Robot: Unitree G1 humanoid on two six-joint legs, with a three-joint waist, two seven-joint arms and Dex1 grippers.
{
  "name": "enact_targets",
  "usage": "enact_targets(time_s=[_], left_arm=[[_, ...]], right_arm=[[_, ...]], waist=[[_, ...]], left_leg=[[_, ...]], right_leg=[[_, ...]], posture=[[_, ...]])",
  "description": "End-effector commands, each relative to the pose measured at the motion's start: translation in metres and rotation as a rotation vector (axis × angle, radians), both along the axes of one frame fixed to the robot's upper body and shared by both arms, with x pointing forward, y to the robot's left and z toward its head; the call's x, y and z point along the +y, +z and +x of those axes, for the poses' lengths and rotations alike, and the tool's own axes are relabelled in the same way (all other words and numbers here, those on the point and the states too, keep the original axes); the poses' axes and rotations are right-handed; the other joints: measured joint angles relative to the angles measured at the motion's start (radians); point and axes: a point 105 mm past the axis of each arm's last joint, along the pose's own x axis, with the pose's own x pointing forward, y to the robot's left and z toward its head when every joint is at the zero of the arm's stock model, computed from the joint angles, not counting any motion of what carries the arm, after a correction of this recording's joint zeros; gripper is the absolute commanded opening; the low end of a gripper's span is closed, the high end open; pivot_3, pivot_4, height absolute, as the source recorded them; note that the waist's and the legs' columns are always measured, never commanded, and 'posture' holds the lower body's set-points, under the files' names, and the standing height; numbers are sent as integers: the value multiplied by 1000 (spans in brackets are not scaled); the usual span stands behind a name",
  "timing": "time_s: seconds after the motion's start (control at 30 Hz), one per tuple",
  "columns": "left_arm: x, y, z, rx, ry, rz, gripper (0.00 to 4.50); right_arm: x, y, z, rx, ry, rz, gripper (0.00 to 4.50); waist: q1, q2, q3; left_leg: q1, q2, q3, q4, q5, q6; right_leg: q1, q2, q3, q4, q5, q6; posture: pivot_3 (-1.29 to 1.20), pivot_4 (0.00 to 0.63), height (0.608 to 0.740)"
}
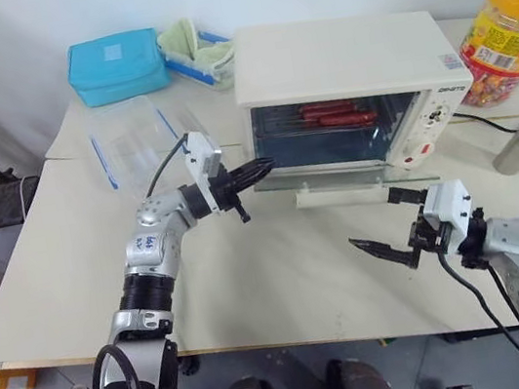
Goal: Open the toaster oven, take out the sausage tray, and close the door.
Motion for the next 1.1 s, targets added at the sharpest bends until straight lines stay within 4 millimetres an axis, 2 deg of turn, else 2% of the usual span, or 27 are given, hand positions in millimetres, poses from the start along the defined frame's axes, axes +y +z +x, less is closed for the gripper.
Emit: enact_targets(time_s=[0.03, 0.13, 0.23, 0.33, 0.43, 0.57, 0.7, 0.8, 0.9, 1.0, 1.03, 1.1], left_arm=[[-7, -7, -10, -7, -58, 42, 40], [-6, -22, -16, 24, -74, 68, 40], [-5, -36, -21, 28, -89, 120, 40], [-4, -46, -24, 24, -96, 158, 40], [-3, -54, -26, 12, -92, 186, 40], [1, -63, -31, -6, -89, 203, 40], [9, -59, -31, -7, -42, 175, 40], [19, -50, -35, -7, -19, 123, 633], [26, -40, -39, -24, 4, 75, 1498], [33, -29, -47, -44, 6, 15, 2446], [34, -25, -50, -54, 3, 1, 2593], [38, -22, -54, -63, 8, -7, 3317]], right_arm=[[-21, 6, -18, -47, -112, -5, 4500], [-46, -2, -42, -13, -265, 12, 4500], [-63, -3, -56, -5, -355, -4, 4500], [-75, 2, -62, -23, -416, -19, 4500], [-79, 23, -57, -111, -447, -51, 4500], [-51, 54, -32, -220, -388, -56, 4500], [-5, 62, -4, -252, -298, -96, 4500], [23, 68, 22, -286, -308, -98, 4500], [55, 67, 44, -355, -258, -165, 4500], [74, 68, 74, -408, -285, -201, 4500], [83, 72, 85, -435, -291, -204, 4500], [100, 72, 103, -478, -290, -258, 4500]], waist=[[-1, 0, 0], [3, 1, 0], [-5, 1, 0], [-10, 0, 0], [-12, 1, -1], [-17, 2, -1], [-18, 2, -1], [-20, 2, -1], [-28, 2, -1], [-30, 2, -1], [-35, 1, -1], [-41, 1, -1]], left_leg=[[0, 0, 0, 0, 0, 0], [0, 0, -1, 0, 0, 1], [1, 0, 0, 0, 0, 0], [3, 1, 3, 0, 0, 1], [4, 2, 3, 0, 0, 0], [4, 2, 4, 0, 0, 0], [4, 3, 2, 0, 0, 0], [4, 3, 3, 0, 0, 0], [2, 2, 2, 0, 0, 0], [1, 2, 1, 1, 0, 0], [1, 2, 1, 1, 0, 0], [0, 2, 1, 1, 0, 0]], right_leg=[[0, 0, 0, 0, 0, 0], [0, 0, -1, 0, 0, 0], [1, 0, 0, -1, 0, 0], [1, 0, 2, -1, 0, 1], [1, 0, 3, 1, 0, 0], [1, 0, 4, 1, 1, 0], [0, 0, 4, 2, 0, -1], [0, 0, 3, 2, 0, -1], [-1, -1, 3, 2, 0, -1], [-1, -1, 1, 2, 0, -1], [-1, -1, 1, 2, 0, -1], [-2, -1, 0, 2, 0, -1]], posture=[[0, 150, 740], [0, 150, 740], [0, 150, 740], [0, 150, 740], [0, 150, 740], [0, 150, 740], [0, 150, 740], [0, 150, 740], [0, 150, 740], [0, 150, 740], [0, 150, 740], [0, 150, 740]])
